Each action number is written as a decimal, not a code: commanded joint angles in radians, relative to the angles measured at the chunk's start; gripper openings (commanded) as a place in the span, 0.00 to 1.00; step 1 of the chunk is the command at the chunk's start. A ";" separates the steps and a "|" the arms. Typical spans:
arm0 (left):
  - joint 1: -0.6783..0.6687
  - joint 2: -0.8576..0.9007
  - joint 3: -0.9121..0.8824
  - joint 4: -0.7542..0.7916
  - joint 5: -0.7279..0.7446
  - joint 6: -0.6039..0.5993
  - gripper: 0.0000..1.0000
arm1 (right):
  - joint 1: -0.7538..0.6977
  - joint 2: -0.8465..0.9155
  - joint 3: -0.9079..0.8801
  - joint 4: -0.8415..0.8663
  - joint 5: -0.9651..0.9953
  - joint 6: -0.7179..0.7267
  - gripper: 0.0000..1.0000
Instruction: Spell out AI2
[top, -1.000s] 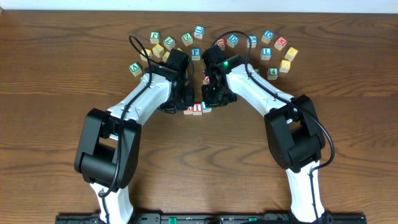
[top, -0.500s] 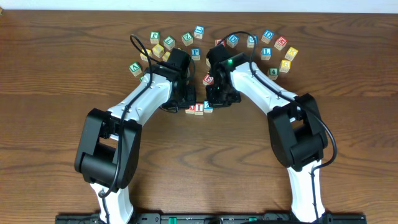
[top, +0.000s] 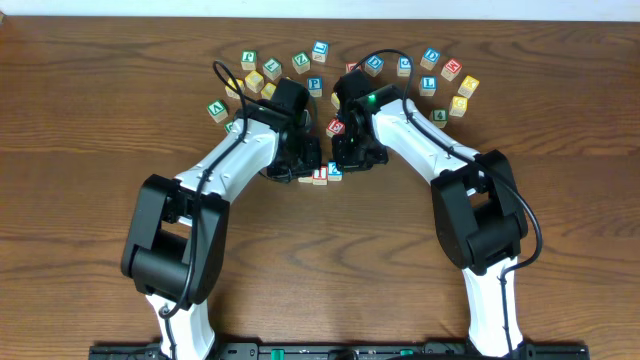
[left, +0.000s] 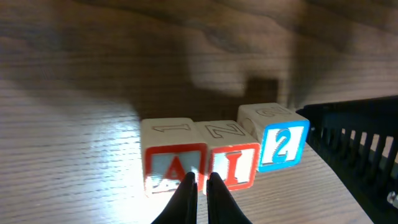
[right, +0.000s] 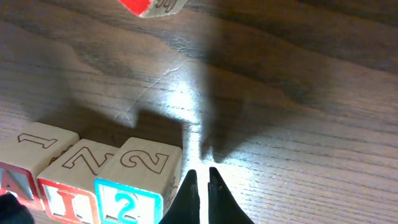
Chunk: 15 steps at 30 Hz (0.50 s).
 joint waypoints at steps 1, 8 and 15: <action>-0.016 0.007 -0.006 0.001 0.013 -0.011 0.08 | -0.015 -0.027 0.018 -0.002 -0.007 -0.019 0.02; 0.028 -0.048 0.083 -0.073 0.003 0.103 0.08 | -0.023 -0.042 0.046 -0.015 0.002 -0.034 0.03; 0.100 -0.123 0.091 -0.086 -0.178 0.175 0.08 | -0.014 -0.048 0.047 0.069 0.003 -0.049 0.05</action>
